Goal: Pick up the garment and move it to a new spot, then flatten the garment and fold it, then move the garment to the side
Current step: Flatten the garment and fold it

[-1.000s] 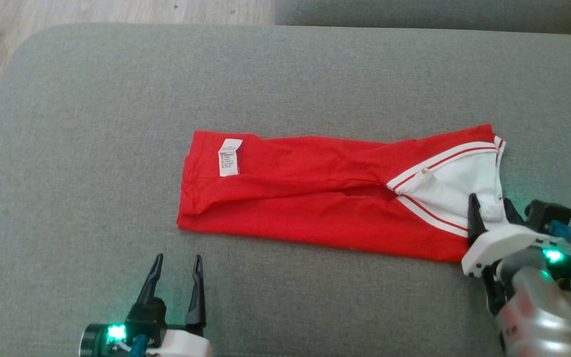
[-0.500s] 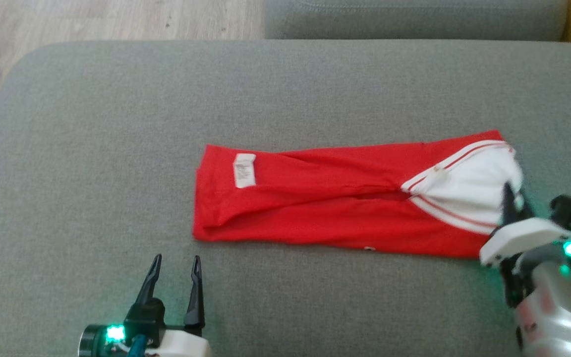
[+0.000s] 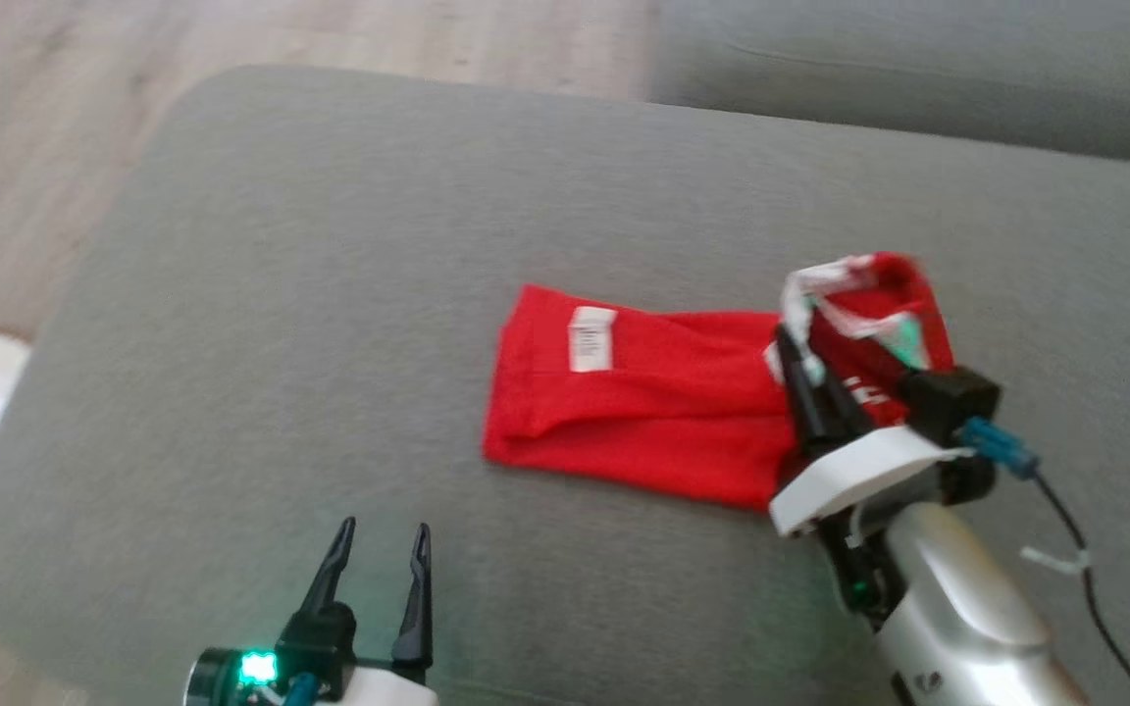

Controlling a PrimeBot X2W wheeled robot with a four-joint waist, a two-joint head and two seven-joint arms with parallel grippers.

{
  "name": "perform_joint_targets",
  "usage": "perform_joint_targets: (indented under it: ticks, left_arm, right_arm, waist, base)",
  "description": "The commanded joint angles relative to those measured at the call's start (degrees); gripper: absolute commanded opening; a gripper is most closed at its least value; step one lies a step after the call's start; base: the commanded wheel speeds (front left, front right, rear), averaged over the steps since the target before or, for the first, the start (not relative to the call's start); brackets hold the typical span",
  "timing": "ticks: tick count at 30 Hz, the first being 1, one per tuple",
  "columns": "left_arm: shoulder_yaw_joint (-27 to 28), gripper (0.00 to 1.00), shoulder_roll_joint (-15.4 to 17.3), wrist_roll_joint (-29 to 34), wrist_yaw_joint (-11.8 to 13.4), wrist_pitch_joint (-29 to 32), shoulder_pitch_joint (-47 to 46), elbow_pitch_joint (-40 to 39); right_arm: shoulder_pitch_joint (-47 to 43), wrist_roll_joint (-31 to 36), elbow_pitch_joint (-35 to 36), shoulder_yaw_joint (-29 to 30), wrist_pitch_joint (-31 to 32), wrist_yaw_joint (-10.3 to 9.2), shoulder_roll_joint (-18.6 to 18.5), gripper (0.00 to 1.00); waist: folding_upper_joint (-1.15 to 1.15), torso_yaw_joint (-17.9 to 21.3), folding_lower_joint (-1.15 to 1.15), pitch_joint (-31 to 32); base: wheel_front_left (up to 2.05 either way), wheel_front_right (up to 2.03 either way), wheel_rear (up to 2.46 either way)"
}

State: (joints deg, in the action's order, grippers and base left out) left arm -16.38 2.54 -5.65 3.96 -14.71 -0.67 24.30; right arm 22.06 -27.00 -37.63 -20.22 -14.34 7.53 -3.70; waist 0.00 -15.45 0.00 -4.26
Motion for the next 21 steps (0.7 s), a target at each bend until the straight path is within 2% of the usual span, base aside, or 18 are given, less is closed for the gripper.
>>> perform_joint_targets:
  ticks: [1, 8, 11, 12, 13, 14, 17, 21]
  left_arm:
    - [1.4, 1.00, 0.3, -0.1, -0.2, -0.3, -0.4, -1.1]
    - [-0.8, 1.00, 0.3, 0.6, -1.3, -0.3, 0.5, -0.1]
    - [-0.8, 1.00, 0.3, 0.3, -1.1, -0.3, 1.1, -0.2]
    - [-0.8, 1.00, 0.3, 0.2, -1.0, -0.3, 1.2, -0.4]
    - [-0.9, 1.00, 0.3, 0.0, -0.8, -0.3, 1.3, -0.5]
    - [-1.0, 1.00, 0.3, -0.2, -0.7, -0.3, 1.4, -0.7]
    - [-1.0, 1.00, 0.3, -0.6, -0.3, -0.3, 1.5, -0.8]
    - [-0.9, 1.00, 0.3, -0.4, -0.6, -0.3, 0.9, -1.1]
  right_arm:
    - [1.7, -0.7, 1.9, -1.6, -0.3, -0.04, 0.8, 0.00]
    - [4.6, -6.3, -1.6, -7.6, -0.4, -0.04, 0.8, 0.00]
    - [6.8, -7.4, -4.0, -9.7, -0.5, -0.04, 0.8, 0.00]
    - [7.5, -7.9, -5.1, -10.2, -0.5, -0.04, 0.8, 0.17]
    - [8.1, -8.4, -5.9, -10.9, -0.5, -0.04, 0.8, 0.71]
    - [8.7, -9.1, -6.2, -11.4, -0.6, -0.04, 0.8, 1.00]
    - [9.9, -9.5, -6.0, -11.1, -0.6, -0.04, 0.8, 1.00]
    - [8.1, -6.4, -3.3, -6.3, -0.6, -0.04, 0.8, 1.00]
  waist:
    - [0.00, -4.2, 0.00, 0.7]
    - [0.00, -13.8, 0.00, 1.2]
    - [0.00, -15.2, 0.00, 0.8]
    - [0.00, -15.4, 0.00, 0.6]
    - [0.00, -15.5, 0.00, 0.5]
    - [0.00, -15.5, 0.00, 0.5]
    - [0.00, -15.2, 0.00, 0.9]
    - [0.00, -12.9, 0.00, 2.1]
  base:
    - [0.00, 0.00, 0.00]
    - [0.00, 0.00, 0.00]
    - [0.00, 0.00, 0.00]
    - [0.00, 0.00, 0.00]
    - [0.00, 0.00, 0.00]
    - [0.00, 0.00, 0.00]
    - [0.00, 0.00, 0.00]
    - [0.00, 0.00, 0.00]
